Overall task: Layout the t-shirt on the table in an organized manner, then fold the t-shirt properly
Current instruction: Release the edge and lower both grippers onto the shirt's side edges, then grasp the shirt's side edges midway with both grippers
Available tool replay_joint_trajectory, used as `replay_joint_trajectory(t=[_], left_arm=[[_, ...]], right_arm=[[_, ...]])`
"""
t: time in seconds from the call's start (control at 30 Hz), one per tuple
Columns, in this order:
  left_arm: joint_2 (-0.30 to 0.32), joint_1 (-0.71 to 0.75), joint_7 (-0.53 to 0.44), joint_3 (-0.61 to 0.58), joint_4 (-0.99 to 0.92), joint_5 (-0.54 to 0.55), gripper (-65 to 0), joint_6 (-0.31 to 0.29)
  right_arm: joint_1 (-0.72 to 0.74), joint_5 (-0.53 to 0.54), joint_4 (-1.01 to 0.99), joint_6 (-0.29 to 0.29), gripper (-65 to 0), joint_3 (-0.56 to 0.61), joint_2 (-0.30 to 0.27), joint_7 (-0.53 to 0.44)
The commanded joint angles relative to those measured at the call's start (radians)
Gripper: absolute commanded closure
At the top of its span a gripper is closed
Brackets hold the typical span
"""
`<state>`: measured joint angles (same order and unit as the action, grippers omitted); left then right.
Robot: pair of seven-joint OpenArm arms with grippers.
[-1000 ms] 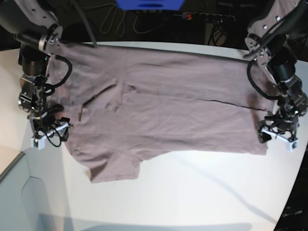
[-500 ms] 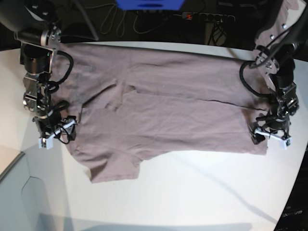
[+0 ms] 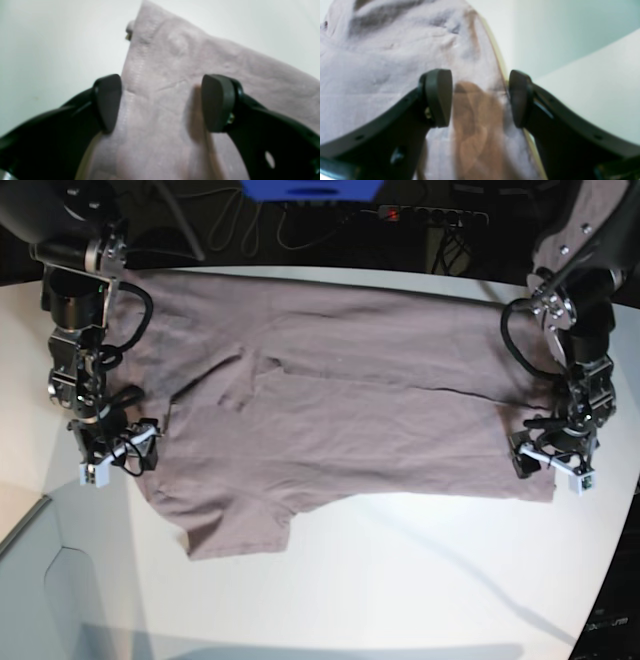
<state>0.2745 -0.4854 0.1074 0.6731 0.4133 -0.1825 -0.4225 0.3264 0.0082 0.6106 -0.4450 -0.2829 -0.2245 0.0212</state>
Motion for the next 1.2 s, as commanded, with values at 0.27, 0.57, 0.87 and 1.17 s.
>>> replay_joint_trajectory(t=[0.27,0.57,0.87,1.17], left_arm=[[0.013,0.007,0.007,0.003,0.011,0.005,-47.7,-0.005],[0.019,0.004,0.007,0.003,0.023,0.005,-48.0,-0.005],[0.021,0.003,0.007,0.003,0.029,0.005,-48.1,-0.005],[0.013,0.004,0.013,-0.002,0.141,0.004,-48.1,-0.005]], right_arm=[[-0.029,-0.027,-0.01,-0.007,-36.1,0.0,-0.009,0.093],[-0.029,-0.027,-0.01,-0.007,-36.1,0.0,-0.009,0.093],[-0.029,-0.027,-0.01,-0.007,-36.1,0.0,-0.009,0.093],[-0.029,-0.027,-0.01,-0.007,-36.1,0.0,-0.009,0.093]])
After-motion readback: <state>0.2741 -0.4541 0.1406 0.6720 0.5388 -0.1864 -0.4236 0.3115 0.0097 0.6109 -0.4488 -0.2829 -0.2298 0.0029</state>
